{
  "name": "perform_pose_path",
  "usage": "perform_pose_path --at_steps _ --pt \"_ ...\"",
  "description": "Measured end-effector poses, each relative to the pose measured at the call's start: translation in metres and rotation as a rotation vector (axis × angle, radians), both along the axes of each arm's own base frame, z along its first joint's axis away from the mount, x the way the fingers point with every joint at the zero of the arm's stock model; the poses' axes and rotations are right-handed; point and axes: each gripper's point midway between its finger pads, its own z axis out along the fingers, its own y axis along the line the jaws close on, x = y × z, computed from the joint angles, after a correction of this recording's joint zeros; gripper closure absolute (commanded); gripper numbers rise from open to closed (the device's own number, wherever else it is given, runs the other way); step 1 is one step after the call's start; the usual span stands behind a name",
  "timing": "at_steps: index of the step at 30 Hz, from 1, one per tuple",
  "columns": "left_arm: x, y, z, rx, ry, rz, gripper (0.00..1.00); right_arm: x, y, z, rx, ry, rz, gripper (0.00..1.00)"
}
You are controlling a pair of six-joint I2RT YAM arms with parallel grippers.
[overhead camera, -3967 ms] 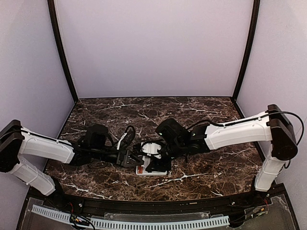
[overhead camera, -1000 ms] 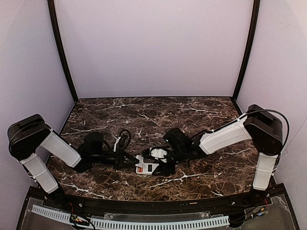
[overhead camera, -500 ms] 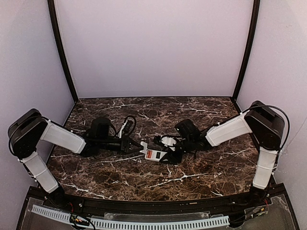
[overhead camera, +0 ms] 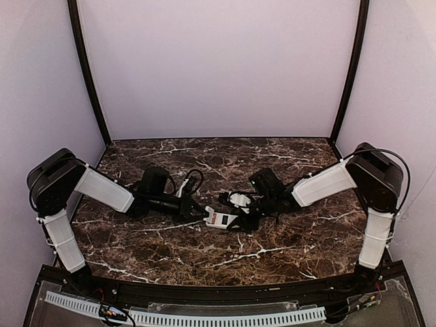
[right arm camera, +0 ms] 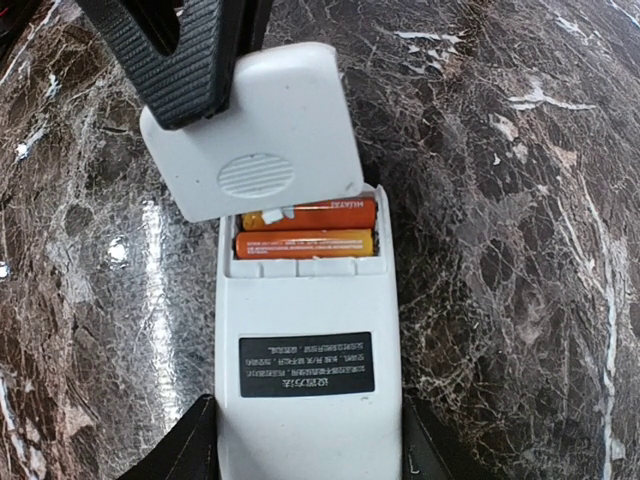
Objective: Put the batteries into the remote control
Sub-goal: Move the remote control without the battery cover to the center of the board, then load the battery cover onto the remote control without the battery cover.
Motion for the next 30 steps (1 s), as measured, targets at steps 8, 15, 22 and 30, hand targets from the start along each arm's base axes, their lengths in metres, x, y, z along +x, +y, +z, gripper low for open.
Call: perform_pose_path --at_steps 8,15,22,30 --pt "-0.002 -0.002 -0.01 0.008 0.041 -0.013 0.99 0.0 0.001 0.0 0.008 0.003 0.006 0.63" --pt "-0.002 -0.004 -0.012 0.001 0.057 -0.017 1.0 0.0 0.001 0.001 0.015 0.008 0.012 0.64" --pt "-0.001 -0.006 -0.013 -0.006 0.063 -0.019 1.0 0.0 0.001 0.001 0.018 0.007 0.018 0.65" --pt "0.002 -0.008 -0.014 -0.01 0.065 -0.016 1.0 0.0 0.001 0.001 0.021 0.004 0.026 0.66"
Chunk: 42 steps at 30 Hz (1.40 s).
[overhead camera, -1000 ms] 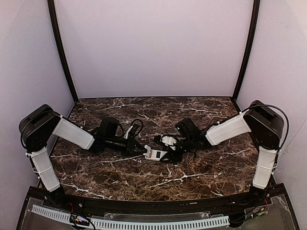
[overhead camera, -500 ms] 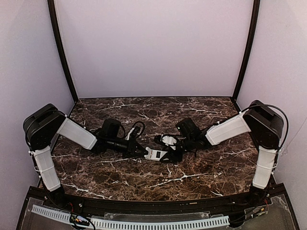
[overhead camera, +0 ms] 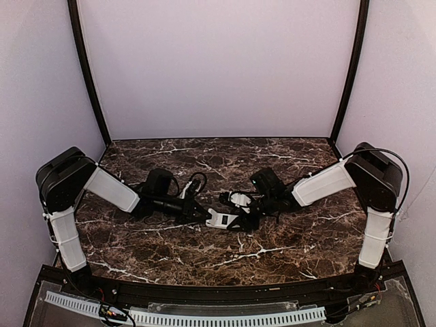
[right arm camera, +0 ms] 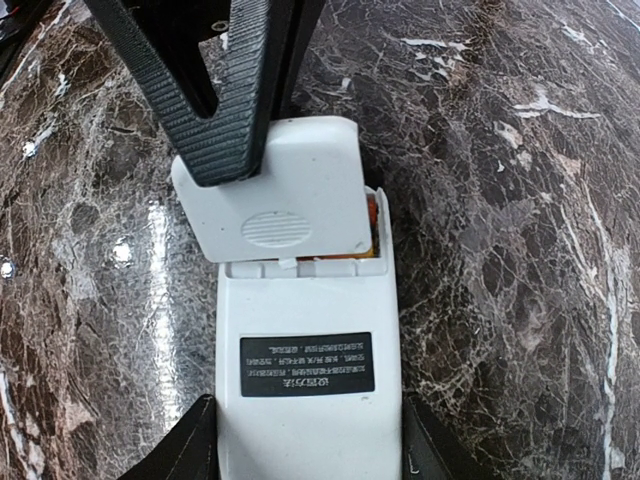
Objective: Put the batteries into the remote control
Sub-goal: Load the battery cover onto the remote control without the battery cover.
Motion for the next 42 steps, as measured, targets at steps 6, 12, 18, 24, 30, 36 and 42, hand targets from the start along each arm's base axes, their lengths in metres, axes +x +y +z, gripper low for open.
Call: perform_pose_path --at_steps 6,12,18,24,30,36,42 --pt "0.0001 -0.0003 -0.0018 0.0 0.002 -0.001 1.0 -0.0002 0.0001 0.0 0.001 -0.001 0.003 0.66" --pt "0.0031 -0.0028 -0.0011 -0.005 -0.002 -0.002 1.0 -0.0003 0.0001 -0.0001 0.002 -0.001 0.006 0.67" --pt "0.0033 -0.004 -0.0018 -0.01 0.008 -0.003 1.0 -0.0008 0.0004 0.0001 0.004 -0.001 0.01 0.67" --pt "0.0046 -0.0034 -0.0015 -0.012 0.022 0.006 1.0 -0.0013 0.0006 0.0002 0.005 0.001 0.013 0.68" --pt "0.0055 -0.0018 -0.0022 -0.009 0.032 0.011 1.0 -0.0013 0.0006 0.0001 0.005 0.001 0.013 0.68" --pt "0.006 -0.0008 -0.0025 -0.007 0.039 0.011 1.0 -0.0013 0.0007 0.0001 0.005 0.001 0.013 0.68" --pt "0.0067 -0.001 -0.0031 0.003 0.052 0.013 1.0 -0.0014 0.0007 0.0 0.005 0.001 0.013 0.69"
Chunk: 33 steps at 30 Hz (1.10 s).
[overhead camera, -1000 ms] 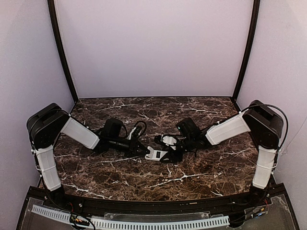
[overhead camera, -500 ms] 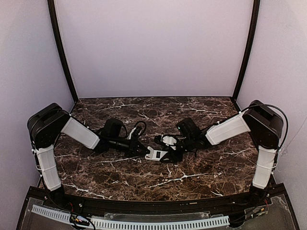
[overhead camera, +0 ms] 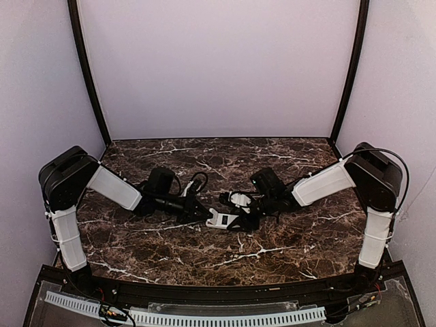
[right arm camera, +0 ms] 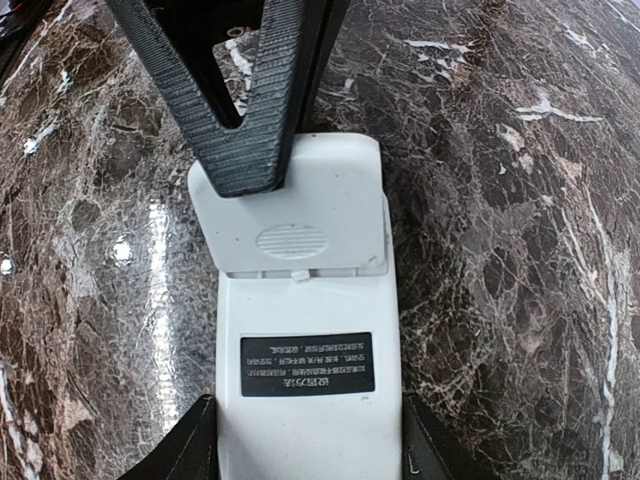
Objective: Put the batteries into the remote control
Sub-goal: Load the battery cover onto the remote control without the battery cover.
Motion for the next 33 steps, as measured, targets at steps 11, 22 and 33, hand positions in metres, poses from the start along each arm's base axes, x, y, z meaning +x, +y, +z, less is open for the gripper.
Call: perform_pose_path --at_steps 11,22,33 --pt "0.004 0.002 -0.001 0.01 0.027 0.019 1.0 0.0 0.0 0.0 0.002 0.001 0.002 0.69" --pt "0.013 0.004 -0.003 0.029 0.03 0.05 1.0 -0.001 0.0 0.0 0.003 0.0 0.005 0.69" --pt "0.01 -0.002 -0.001 -0.006 0.071 0.045 1.0 0.001 0.0 0.0 0.002 0.006 0.004 0.69"
